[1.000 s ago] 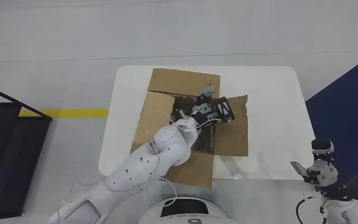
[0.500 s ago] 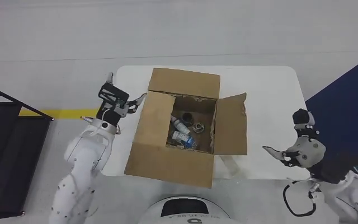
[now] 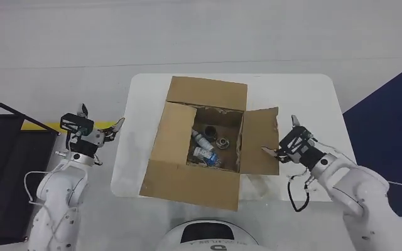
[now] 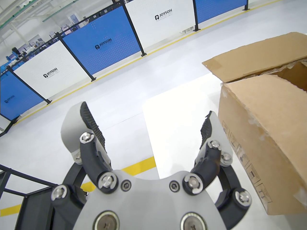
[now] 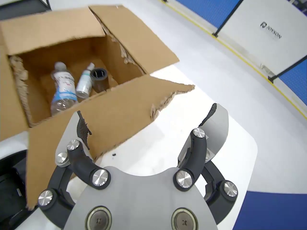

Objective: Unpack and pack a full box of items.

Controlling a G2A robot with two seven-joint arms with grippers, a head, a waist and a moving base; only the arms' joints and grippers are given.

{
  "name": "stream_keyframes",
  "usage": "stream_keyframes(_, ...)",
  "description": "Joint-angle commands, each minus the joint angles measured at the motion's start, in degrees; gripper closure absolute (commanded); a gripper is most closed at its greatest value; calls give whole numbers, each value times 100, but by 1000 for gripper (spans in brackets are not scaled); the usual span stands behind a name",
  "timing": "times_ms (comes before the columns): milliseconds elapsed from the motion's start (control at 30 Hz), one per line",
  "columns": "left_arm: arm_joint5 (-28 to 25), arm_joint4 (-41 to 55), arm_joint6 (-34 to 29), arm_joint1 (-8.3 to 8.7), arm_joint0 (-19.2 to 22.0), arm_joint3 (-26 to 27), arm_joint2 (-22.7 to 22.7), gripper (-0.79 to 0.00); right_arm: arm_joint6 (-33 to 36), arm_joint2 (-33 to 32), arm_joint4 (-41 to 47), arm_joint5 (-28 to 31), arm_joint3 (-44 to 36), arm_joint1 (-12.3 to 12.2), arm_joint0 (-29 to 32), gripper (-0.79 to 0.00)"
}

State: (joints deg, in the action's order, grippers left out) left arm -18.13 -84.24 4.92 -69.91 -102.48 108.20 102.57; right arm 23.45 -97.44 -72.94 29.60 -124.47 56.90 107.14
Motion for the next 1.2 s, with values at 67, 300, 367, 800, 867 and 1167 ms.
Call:
stream_keyframes(67,-37,66,-107,-3,152,-170,-164,-785,618,435,-231,-168,321,9,-492,-785)
stream_keyframes(300,55,-186,-155,-25,235,-273,-652,-785,543,524,-318,-444,241,31,-624,-785)
stream_keyframes(367,55,-177,-211,-31,255,-323,-760,-785,372,462,-316,-459,190,32,-564,-785)
stream_keyframes(800,52,-172,-220,-32,260,-327,-771,-785,377,924,-778,-11,-411,23,-822,-785)
stream_keyframes(867,52,-172,-220,-32,260,-327,-771,-785,477,1263,-908,168,-563,30,-1059,-785)
stream_keyframes(1167,52,-172,-220,-32,260,-327,-771,-785,1274,2983,-1657,193,116,199,-2645,-785)
